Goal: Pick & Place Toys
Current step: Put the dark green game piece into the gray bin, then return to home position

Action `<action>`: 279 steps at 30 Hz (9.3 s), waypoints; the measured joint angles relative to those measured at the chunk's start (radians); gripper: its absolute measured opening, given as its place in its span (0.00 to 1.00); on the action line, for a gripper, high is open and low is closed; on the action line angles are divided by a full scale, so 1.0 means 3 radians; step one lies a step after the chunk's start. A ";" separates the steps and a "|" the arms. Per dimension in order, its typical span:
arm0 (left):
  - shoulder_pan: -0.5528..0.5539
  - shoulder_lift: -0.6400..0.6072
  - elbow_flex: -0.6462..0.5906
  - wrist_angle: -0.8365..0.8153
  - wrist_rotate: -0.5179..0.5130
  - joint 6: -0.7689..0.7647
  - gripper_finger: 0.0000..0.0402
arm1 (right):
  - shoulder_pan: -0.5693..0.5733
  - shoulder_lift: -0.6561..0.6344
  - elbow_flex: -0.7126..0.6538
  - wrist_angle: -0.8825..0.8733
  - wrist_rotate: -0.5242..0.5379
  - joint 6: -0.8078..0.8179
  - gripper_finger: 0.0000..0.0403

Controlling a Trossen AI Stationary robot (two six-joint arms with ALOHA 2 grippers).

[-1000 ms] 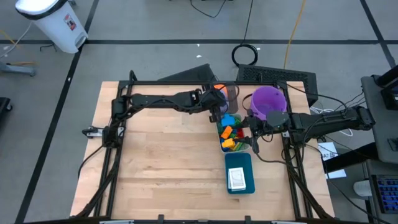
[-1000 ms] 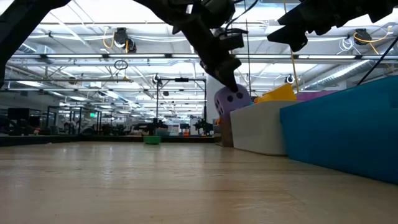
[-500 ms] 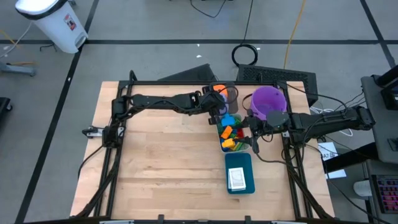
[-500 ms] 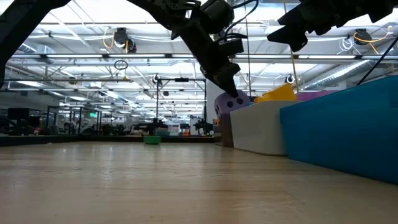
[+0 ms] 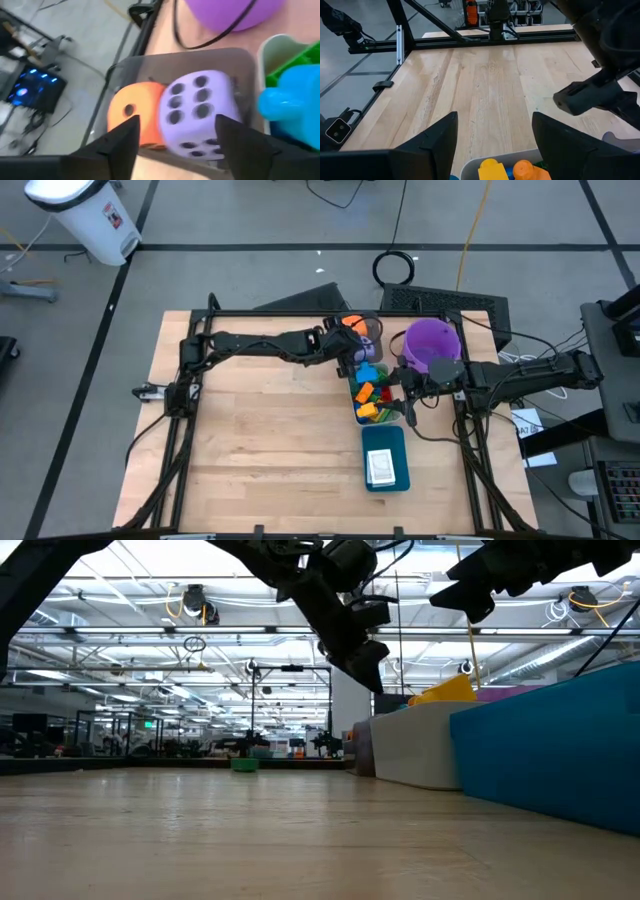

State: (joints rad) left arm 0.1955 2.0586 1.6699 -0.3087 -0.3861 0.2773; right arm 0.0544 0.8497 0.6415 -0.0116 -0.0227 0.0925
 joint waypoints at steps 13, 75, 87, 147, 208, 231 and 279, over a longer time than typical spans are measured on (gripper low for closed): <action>0.0053 -0.0911 0.0024 -0.0958 0.0730 -0.0323 0.87 | 0.0000 -0.0003 -0.0001 -0.0035 -0.0001 0.0050 0.57; 0.1218 -0.0713 -0.1949 -0.0262 0.0836 -0.2685 0.69 | 0.0000 0.0000 -0.0001 0.0149 0.0000 0.0024 0.57; 0.1218 -0.0718 -0.1946 -0.0259 0.0801 -0.2332 0.37 | 0.0000 0.0000 -0.0001 0.0148 0.0001 0.0024 0.57; -0.1090 -0.1568 -0.1948 0.0900 0.0994 -0.1737 0.40 | -0.0187 0.1764 0.0000 0.2296 -0.0713 0.0153 0.39; -0.0927 -0.1970 -0.1949 0.0490 0.1107 -0.1868 0.80 | 0.0056 -0.0035 -0.0375 -0.0317 0.0535 0.0250 0.57; -0.1041 -0.3092 -0.1946 0.0122 0.1687 -0.1015 0.80 | 0.0056 -0.0471 -0.0375 0.0175 0.0512 0.0074 0.64; -0.0254 -0.6107 -0.5430 0.1485 0.1191 -0.1193 0.80 | 0.0056 -0.2035 -0.0760 0.0063 0.0594 -0.0256 0.64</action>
State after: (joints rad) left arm 0.1194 0.2264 0.0410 0.1369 -0.0289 -0.0808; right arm 0.0711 0.2391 0.4136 0.0072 0.1555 0.0157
